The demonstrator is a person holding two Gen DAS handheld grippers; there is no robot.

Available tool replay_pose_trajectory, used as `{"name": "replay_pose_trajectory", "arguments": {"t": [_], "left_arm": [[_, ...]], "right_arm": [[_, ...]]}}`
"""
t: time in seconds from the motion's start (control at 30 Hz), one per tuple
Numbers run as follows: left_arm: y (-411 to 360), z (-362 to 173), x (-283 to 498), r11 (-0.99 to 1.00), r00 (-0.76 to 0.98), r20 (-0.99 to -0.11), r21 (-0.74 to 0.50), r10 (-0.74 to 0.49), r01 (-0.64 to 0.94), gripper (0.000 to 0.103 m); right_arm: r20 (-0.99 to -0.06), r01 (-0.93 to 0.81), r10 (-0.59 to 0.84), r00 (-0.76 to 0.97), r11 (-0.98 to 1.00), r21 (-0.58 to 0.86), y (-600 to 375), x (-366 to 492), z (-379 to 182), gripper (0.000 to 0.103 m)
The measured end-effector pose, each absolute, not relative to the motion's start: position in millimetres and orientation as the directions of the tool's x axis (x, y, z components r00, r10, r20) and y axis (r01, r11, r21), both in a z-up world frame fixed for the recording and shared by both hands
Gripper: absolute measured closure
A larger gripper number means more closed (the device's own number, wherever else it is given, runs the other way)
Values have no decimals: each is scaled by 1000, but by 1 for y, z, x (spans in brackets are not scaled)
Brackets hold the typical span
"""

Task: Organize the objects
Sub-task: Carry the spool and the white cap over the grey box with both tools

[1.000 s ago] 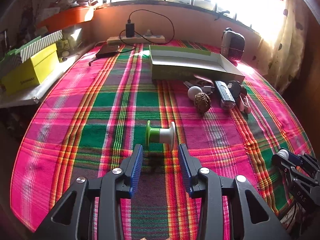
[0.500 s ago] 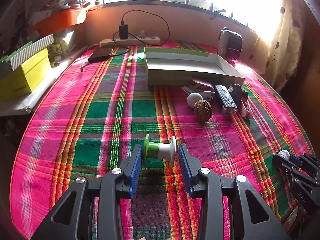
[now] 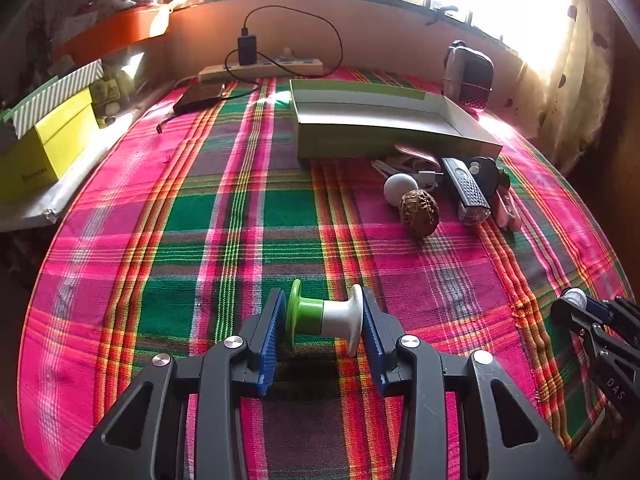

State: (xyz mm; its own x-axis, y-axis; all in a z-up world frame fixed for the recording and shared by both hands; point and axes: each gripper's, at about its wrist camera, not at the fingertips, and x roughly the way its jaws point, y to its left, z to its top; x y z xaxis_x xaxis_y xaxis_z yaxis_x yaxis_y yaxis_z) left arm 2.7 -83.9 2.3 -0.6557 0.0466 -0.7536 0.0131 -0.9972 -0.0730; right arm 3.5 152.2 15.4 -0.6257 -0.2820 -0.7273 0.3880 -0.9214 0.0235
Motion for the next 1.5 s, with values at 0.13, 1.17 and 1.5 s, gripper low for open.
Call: {"name": "replay_pose_trajectory", "arguments": {"t": [0.13,1.17,1.5], "left_arm": [[-84,3,2,-997,-653,-755,-72,50,7,69],[-73,40,-45,-994,-652,-750,-106,107,-40,73],[-68,55,-95,-990,-652,-745,-127,141,-69,73]], "right_arm": [[-732,392,-284,-619,-919,25,151,-1,16,83],[-696,450,-360,-622,-891,60,130,-61,59,83],[-677,464,-381,-630,-883,66,120,-111,77,83]]}}
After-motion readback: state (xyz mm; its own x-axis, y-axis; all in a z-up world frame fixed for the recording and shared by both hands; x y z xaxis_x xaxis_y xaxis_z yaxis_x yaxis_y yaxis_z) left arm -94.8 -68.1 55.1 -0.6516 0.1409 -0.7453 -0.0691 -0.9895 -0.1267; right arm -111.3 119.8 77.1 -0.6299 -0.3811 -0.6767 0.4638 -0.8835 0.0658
